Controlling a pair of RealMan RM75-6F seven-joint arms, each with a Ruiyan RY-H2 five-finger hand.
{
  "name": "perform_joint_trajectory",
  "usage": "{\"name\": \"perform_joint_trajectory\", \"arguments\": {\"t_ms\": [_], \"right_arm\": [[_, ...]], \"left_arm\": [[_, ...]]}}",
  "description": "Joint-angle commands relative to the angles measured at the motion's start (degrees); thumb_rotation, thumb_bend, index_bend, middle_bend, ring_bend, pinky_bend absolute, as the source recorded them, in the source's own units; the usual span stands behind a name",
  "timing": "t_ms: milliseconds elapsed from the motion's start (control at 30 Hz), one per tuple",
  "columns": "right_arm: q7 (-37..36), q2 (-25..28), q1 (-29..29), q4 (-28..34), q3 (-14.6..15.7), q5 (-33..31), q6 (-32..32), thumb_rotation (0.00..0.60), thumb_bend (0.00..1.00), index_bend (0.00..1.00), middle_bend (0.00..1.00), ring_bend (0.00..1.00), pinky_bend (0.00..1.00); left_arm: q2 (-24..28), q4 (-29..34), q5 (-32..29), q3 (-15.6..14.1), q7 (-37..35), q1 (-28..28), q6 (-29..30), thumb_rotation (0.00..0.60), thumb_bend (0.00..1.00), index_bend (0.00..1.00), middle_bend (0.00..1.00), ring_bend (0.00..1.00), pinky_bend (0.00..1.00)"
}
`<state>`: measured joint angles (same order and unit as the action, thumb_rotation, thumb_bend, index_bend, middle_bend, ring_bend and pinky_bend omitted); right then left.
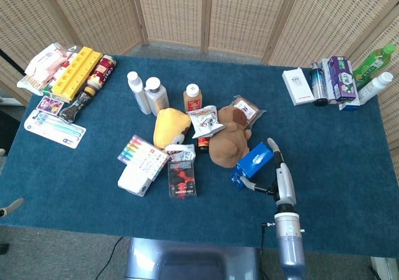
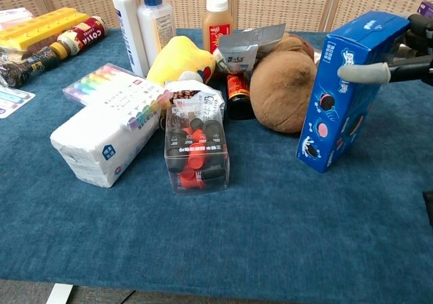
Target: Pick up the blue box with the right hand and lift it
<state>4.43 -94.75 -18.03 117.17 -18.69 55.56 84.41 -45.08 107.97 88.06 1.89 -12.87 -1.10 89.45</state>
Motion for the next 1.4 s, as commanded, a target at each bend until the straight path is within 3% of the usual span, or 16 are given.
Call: {"name": "perform_joint_trajectory", "arguments": {"t_ms": [33, 100, 167, 233, 267, 367, 667, 900, 1300, 1400], "right_arm": [[-1.0, -0.4, 0.6, -0.1, 0.0, 0.6, 0.3, 0.6, 0.04, 0.0, 0.0, 0.0, 0.0], [-1.2, 0.0, 0.7, 0.2, -0.1, 0.1, -0.2, 0.6, 0.09, 0.02, 0.06, 0.0, 0.02], [-1.6, 0.2, 0.9, 0.3, -0.2, -0.2, -0.5, 0.6, 0.13, 0.18, 0.28, 0.05, 0.22], [-1.7, 0.3, 1.0, 0.2, -0.1, -0.4, -0.9, 0.6, 0.18, 0.35, 0.47, 0.18, 0.44], [-1.6, 0.4, 1.0, 0.1, -0.1, -0.5, -1.1, 0.6, 0.21, 0.41, 0.53, 0.25, 0.52], [-1.7, 0.7, 0.9, 0.0, -0.1, -0.5, -1.7, 0.6, 0.24, 0.5, 0.63, 0.34, 0.63], [-1.2, 1.4, 0.9, 1.5, -0.8, 2.1, -0.9, 0.6, 0.26, 0.5, 0.63, 0.35, 0.64], [2.2, 3.9, 0.1, 6.4, -3.4, 4.1, 0.7, 0.6, 0.27, 0.5, 0.63, 0.35, 0.64], [15.2, 6.6, -5.5, 17.5, -11.2, 5.5, 4.7, 0.6, 0.28, 0.51, 0.63, 0.35, 0.64], [17.9, 5.9, -8.2, 17.8, -13.7, 5.2, 5.2, 0.6, 0.28, 0.51, 0.63, 0.35, 0.64]], "left_arm": [[0.0, 0.0, 0.0, 0.0, 0.0, 0.0, 0.0, 0.6, 0.0, 0.12, 0.0, 0.0, 0.0], [0.0, 0.0, 0.0, 0.0, 0.0, 0.0, -0.1, 0.6, 0.0, 0.12, 0.0, 0.0, 0.0], [0.0, 0.0, 0.1, 0.0, 0.1, 0.0, 0.0, 0.6, 0.0, 0.12, 0.0, 0.0, 0.0], [0.0, 0.1, 0.2, -0.1, 0.1, 0.1, 0.1, 0.6, 0.0, 0.12, 0.0, 0.0, 0.0], [0.0, 0.1, 0.2, -0.1, 0.1, 0.1, 0.2, 0.6, 0.0, 0.12, 0.0, 0.0, 0.0], [0.0, 0.1, 0.1, 0.0, 0.0, 0.1, 0.1, 0.6, 0.0, 0.12, 0.0, 0.0, 0.0], [0.0, 0.0, 0.1, -0.1, -0.3, -0.1, -0.2, 0.6, 0.0, 0.12, 0.0, 0.0, 0.0], [0.1, 0.1, 0.3, -0.2, -0.5, 0.0, -0.2, 0.6, 0.0, 0.12, 0.0, 0.0, 0.0], [0.0, 0.4, 0.7, -0.4, -0.3, -0.2, -0.6, 0.6, 0.0, 0.12, 0.0, 0.0, 0.0], [0.0, 0.5, 0.8, -0.4, -0.4, -0.2, -0.5, 0.6, 0.0, 0.12, 0.0, 0.0, 0.0]]}}
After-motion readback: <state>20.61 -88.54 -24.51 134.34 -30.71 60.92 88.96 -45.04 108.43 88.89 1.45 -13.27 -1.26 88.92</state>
